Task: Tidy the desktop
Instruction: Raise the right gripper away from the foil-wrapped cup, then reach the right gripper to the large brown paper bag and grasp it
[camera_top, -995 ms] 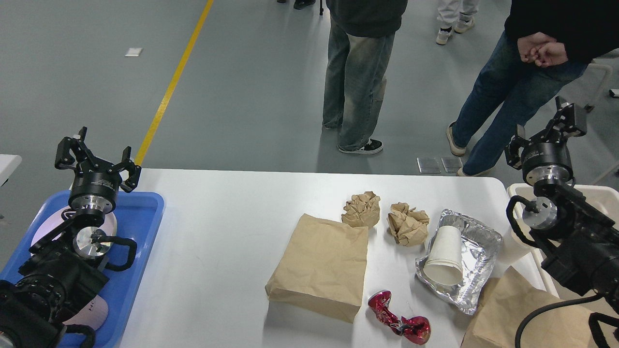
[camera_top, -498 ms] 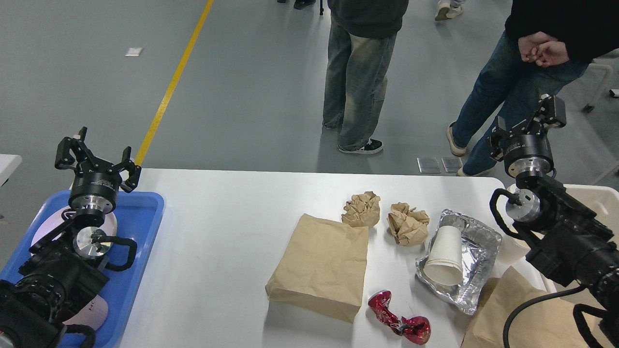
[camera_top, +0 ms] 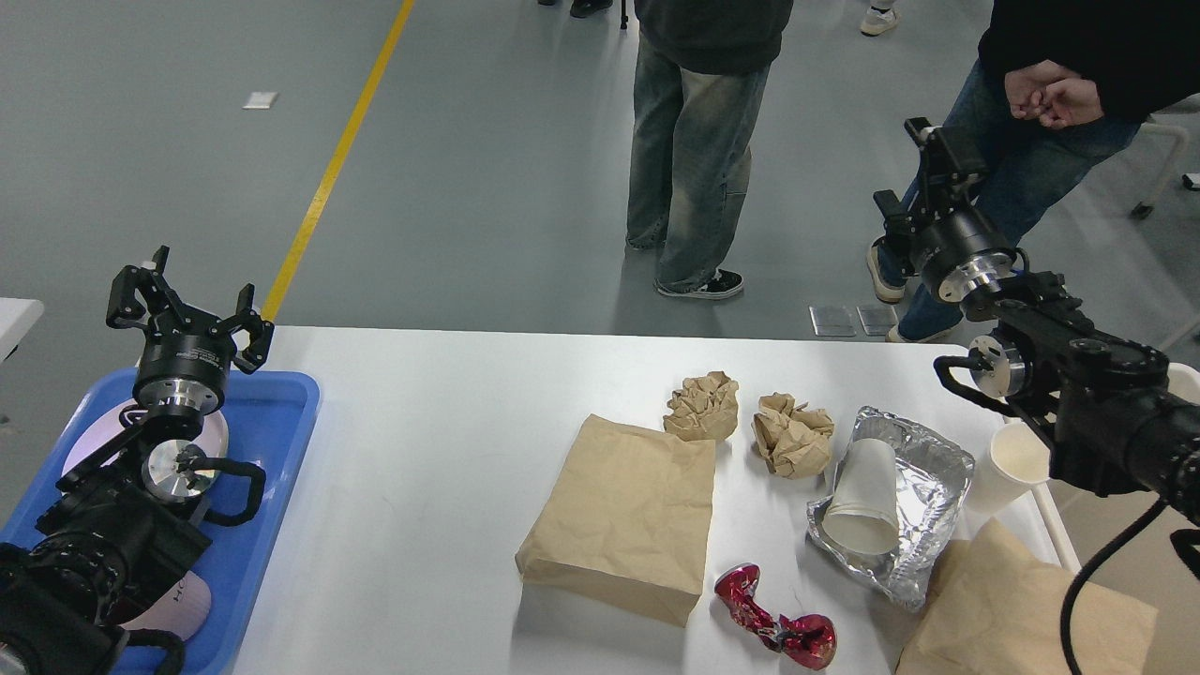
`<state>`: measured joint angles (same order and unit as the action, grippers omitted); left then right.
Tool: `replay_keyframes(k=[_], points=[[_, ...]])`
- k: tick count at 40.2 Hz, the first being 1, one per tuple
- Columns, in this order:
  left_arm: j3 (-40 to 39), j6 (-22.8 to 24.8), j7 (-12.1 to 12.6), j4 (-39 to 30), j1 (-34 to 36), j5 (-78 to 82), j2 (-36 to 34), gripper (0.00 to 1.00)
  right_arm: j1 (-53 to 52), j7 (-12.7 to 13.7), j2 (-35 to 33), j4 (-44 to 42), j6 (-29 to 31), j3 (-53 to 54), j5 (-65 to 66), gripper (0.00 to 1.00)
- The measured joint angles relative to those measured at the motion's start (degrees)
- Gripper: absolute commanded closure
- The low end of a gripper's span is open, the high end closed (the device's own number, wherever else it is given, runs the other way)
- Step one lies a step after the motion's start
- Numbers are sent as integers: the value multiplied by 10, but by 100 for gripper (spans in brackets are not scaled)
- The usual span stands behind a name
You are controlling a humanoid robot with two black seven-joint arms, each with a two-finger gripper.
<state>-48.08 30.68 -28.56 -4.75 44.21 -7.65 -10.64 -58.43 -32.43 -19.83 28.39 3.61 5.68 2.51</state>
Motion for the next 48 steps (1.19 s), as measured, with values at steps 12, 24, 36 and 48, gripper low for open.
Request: replay_keyframes(k=[12, 24, 36, 48], points=[[0, 0, 0, 0, 0, 0, 0, 4, -110, 92, 21, 15, 43, -325, -1, 0], [0, 0, 0, 0, 0, 0, 0, 4, -191, 340, 58, 43, 199, -488, -10, 0], [0, 0, 0, 0, 0, 0, 0, 4, -280, 344, 59, 116, 306, -538, -10, 0], [0, 0, 0, 0, 0, 0, 0, 4, -445, 344, 59, 232, 402, -562, -11, 0]])
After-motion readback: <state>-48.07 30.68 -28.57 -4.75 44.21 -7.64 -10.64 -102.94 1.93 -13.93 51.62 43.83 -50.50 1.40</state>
